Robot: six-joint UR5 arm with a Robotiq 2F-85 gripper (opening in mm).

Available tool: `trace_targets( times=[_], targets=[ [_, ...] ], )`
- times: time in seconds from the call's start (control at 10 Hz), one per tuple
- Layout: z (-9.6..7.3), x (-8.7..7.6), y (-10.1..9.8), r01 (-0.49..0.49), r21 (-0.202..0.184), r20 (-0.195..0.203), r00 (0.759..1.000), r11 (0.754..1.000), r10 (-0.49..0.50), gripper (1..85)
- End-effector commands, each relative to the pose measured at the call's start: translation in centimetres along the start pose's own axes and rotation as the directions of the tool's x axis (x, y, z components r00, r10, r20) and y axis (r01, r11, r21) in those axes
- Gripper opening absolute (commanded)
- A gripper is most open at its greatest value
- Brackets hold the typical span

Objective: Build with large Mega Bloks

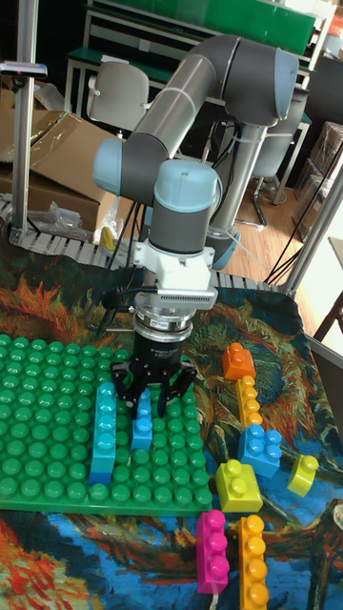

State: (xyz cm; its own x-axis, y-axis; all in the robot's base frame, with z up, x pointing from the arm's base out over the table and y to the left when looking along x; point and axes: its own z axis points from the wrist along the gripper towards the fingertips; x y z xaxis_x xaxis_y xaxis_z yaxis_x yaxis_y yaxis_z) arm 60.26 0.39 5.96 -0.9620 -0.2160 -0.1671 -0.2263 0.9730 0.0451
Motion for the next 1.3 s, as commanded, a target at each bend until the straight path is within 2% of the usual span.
trace_targets(
  times=[0.0, 0.2, 0.5, 0.6, 0.7, 0.8, 1.2],
  targets=[
    [-0.5, -0.4, 0.7, 0.022, -0.022, 0.006, 1.0, 1.0, -0.022, 49.7],
    [-1.4, -0.6, 0.6, 0.025, -0.016, -0.008, 1.0, 1.0, -0.025, 49.3],
    [-3.9, -0.4, 0.3, 0.03, -0.039, -0.04, 0.999, 0.999, -0.032, 49.0],
    [-3.9, -0.3, 0.1, 0.02, -0.033, -0.045, 0.999, 0.999, -0.022, 44.0],
    [-3.9, -0.1, -0.3, 0.004, -0.017, -0.054, 0.999, 1.0, -0.005, 3.7],
    [-3.9, 0.1, -0.3, 0.001, -0.017, -0.06, 0.998, 1.0, -0.002, 1.3],
    [-3.9, 0.1, -0.5, -0.006, -0.005, -0.059, 0.998, 1.0, 0.006, 1.3]
  ],
)
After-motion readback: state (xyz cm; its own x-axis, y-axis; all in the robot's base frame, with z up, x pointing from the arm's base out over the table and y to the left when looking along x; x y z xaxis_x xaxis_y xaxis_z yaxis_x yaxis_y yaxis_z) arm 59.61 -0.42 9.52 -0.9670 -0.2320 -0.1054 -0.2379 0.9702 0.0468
